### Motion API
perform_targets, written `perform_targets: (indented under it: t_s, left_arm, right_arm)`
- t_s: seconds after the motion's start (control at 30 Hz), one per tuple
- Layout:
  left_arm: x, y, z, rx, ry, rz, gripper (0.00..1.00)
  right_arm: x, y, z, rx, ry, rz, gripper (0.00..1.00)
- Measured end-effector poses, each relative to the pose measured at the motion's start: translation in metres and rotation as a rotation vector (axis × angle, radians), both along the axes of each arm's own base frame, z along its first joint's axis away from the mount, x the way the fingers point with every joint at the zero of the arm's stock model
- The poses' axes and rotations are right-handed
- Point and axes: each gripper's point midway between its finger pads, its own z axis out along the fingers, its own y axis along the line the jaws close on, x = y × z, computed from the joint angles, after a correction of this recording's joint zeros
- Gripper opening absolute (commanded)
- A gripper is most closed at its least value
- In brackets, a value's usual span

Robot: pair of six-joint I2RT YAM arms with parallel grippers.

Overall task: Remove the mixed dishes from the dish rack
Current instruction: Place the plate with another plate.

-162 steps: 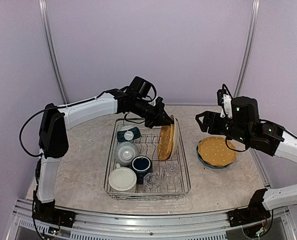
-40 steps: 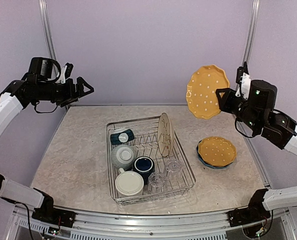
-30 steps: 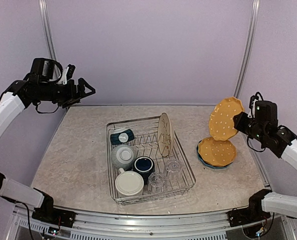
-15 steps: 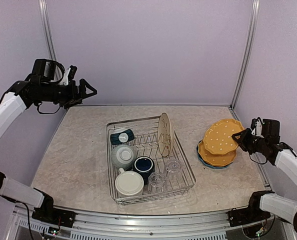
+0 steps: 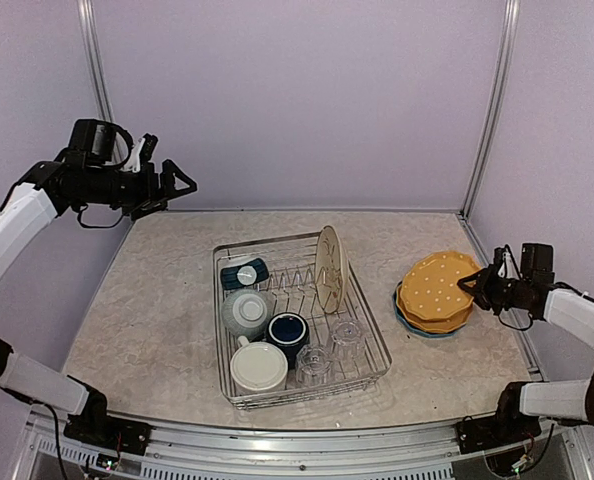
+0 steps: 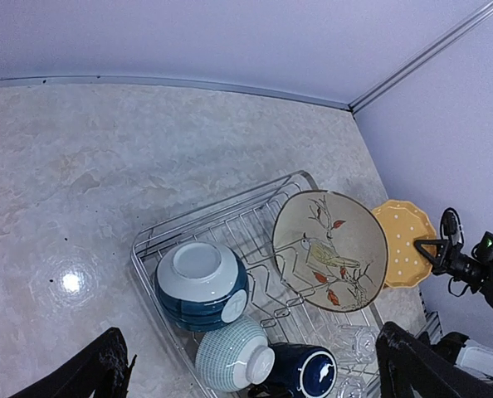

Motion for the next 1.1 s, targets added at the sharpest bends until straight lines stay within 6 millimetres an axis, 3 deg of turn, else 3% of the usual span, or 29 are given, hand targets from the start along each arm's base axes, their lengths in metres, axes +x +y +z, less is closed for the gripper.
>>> perform_targets:
  t_s: [0.23, 0.57, 1.0, 1.1]
  left_arm:
    - [0.002, 0.0, -0.004, 0.0, 0.012, 0.0, 0.99]
    - [0.001, -0.002, -0.004, -0.01, 0.018, -0.012, 0.99]
    - [0.0, -0.004, -0.004, -0.022, 0.026, -0.021, 0.99]
    - [0.001, -0.004, -0.005, -0.028, 0.033, -0.022, 0.99]
  right_arm:
    - [-0.003, 0.001, -0.01, 0.016, 0.024, 0.053, 0.0]
    - [0.006, -0.002, -0.031, 0.078, 0.088, 0.119, 0.13]
    - [0.016, -0.011, -0.039, -0.024, 0.116, 0.176, 0.57]
    - [0.017, -0.016, -0.039, -0.063, 0.129, 0.168, 0.61]
